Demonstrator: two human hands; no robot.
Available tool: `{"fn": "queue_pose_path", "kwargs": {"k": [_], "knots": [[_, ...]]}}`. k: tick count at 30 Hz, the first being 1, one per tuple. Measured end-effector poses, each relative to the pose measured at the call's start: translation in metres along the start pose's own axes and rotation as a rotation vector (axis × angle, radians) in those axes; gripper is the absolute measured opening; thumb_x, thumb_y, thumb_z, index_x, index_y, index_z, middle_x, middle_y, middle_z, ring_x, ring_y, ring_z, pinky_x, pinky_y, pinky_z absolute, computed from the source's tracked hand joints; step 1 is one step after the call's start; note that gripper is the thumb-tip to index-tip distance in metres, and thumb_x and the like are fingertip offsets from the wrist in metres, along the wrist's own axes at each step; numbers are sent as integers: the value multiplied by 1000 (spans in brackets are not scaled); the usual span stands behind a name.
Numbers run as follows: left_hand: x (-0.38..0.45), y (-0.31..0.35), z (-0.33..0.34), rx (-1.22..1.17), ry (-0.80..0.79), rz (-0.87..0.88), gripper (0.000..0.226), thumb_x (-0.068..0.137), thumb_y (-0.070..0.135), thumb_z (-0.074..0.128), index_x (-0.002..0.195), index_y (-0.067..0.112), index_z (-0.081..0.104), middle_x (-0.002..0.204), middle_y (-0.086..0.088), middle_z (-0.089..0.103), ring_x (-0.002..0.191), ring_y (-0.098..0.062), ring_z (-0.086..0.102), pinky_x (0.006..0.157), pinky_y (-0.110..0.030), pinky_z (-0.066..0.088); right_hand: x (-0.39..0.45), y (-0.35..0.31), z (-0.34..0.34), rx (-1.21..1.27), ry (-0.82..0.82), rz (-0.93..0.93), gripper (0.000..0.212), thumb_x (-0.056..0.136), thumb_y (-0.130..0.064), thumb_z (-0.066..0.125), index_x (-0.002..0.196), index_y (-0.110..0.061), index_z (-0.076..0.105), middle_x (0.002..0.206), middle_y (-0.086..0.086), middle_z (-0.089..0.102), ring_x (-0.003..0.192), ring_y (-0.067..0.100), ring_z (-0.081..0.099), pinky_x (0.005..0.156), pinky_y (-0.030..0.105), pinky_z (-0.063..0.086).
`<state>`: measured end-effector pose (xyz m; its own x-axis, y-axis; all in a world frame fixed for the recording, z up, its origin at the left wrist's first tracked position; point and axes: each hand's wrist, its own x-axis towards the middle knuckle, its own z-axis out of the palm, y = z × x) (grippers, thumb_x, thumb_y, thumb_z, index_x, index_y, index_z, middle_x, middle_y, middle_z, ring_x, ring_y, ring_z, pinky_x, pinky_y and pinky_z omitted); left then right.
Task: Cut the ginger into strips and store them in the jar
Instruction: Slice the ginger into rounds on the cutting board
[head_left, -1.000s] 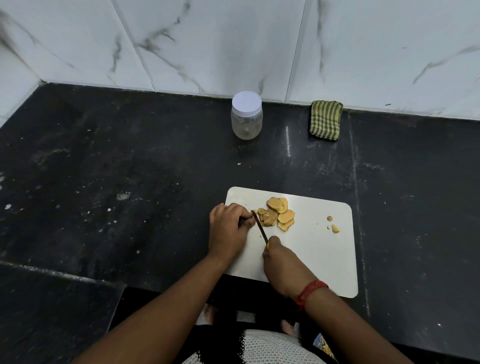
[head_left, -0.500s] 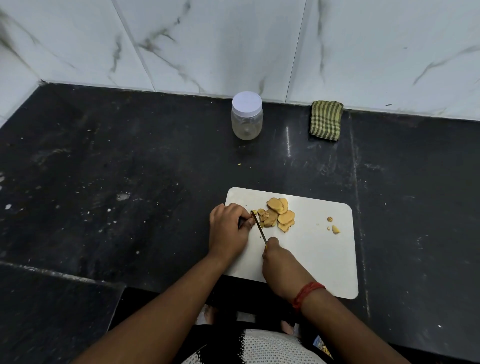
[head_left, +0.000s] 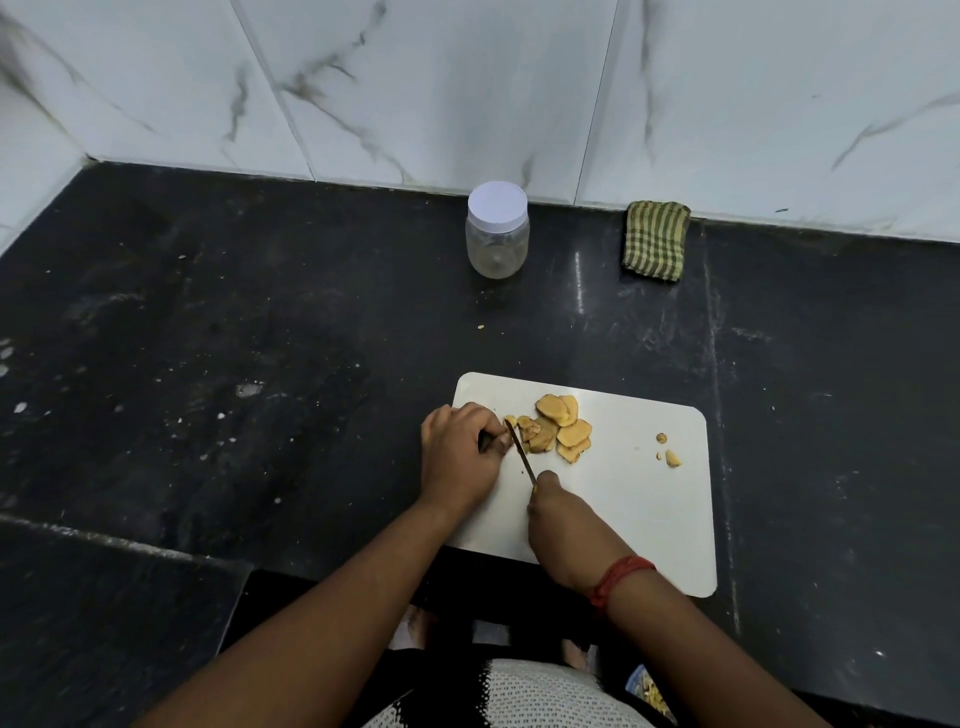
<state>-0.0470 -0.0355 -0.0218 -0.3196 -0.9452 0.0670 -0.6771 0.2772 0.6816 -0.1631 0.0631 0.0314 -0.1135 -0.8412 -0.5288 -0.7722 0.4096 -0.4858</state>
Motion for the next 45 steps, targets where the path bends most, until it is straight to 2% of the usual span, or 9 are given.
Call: {"fn": "queue_pose_path", "kwargs": {"k": [6, 13, 20, 24, 27, 31, 35, 38, 45], "knots": [[0, 1, 1, -1, -2, -13, 15, 85, 21, 74, 77, 25, 62, 88, 15, 65, 87, -12, 48, 103, -33, 28, 5, -5, -4, -19, -17, 36, 23, 95, -2, 36, 117, 1, 39, 91, 18, 62, 58, 17, 41, 44, 23, 23], [-1, 3, 0, -11, -12, -31, 22, 86, 21, 74, 76, 30, 57, 89, 15, 66, 89, -13, 48, 105, -32, 26, -4, 1, -2, 5, -33, 10, 14, 92, 2, 36, 103, -7, 36, 66, 1, 45, 54, 14, 42, 44, 24, 23], [-1, 3, -1, 1, -10, -26, 18, 86, 20, 73, 76, 25, 60, 88, 14, 65, 88, -12, 48, 104, -33, 27, 4, 0, -2, -17, -19, 34, 19, 94, -2, 35, 113, -2, 39, 66, 1, 43, 53, 12, 39, 44, 25, 23], [-2, 3, 1, 5, -3, -20, 19, 85, 19, 74, 76, 26, 59, 88, 14, 65, 87, -12, 48, 103, -35, 29, -2, 1, -1, -14, -22, 30, 17, 93, 0, 35, 109, -5, 38, 86, 14, 61, 54, 13, 41, 44, 24, 23], [-2, 1, 1, 5, -2, -15, 18, 84, 18, 73, 75, 25, 59, 87, 14, 64, 87, -12, 48, 102, -34, 29, 2, 0, 0, -50, -17, 20, 29, 93, 0, 35, 122, 2, 36, 82, 13, 59, 61, 20, 48, 44, 23, 22], [-2, 1, 1, 3, -10, -17, 19, 84, 15, 73, 74, 24, 59, 87, 14, 64, 86, -12, 48, 102, -33, 28, 5, -2, 4, -162, -49, -18, 43, 92, 2, 36, 134, 9, 28, 84, 13, 59, 91, 29, 63, 45, 25, 20], [-1, 0, 1, 7, 1, -8, 19, 84, 16, 75, 75, 24, 60, 87, 15, 63, 86, -11, 47, 101, -31, 27, 6, -2, -3, -70, -70, 30, 37, 95, -2, 36, 131, 5, 33, 95, 15, 59, 98, 34, 61, 49, 29, 29], [0, -1, 1, 11, -2, -7, 20, 84, 17, 76, 74, 24, 59, 87, 14, 64, 85, -11, 46, 99, -30, 27, 6, -2, -8, -41, -79, 74, 31, 96, -9, 38, 127, -2, 40, 113, 18, 57, 104, 33, 59, 55, 18, 30], [-1, 0, 0, -15, -6, -13, 20, 85, 17, 76, 76, 25, 61, 89, 13, 66, 87, -13, 49, 98, -27, 26, 3, -8, -15, -31, -121, 69, 24, 97, -10, 38, 121, -6, 41, 118, 21, 56, 107, 36, 58, 54, 21, 32]]}}
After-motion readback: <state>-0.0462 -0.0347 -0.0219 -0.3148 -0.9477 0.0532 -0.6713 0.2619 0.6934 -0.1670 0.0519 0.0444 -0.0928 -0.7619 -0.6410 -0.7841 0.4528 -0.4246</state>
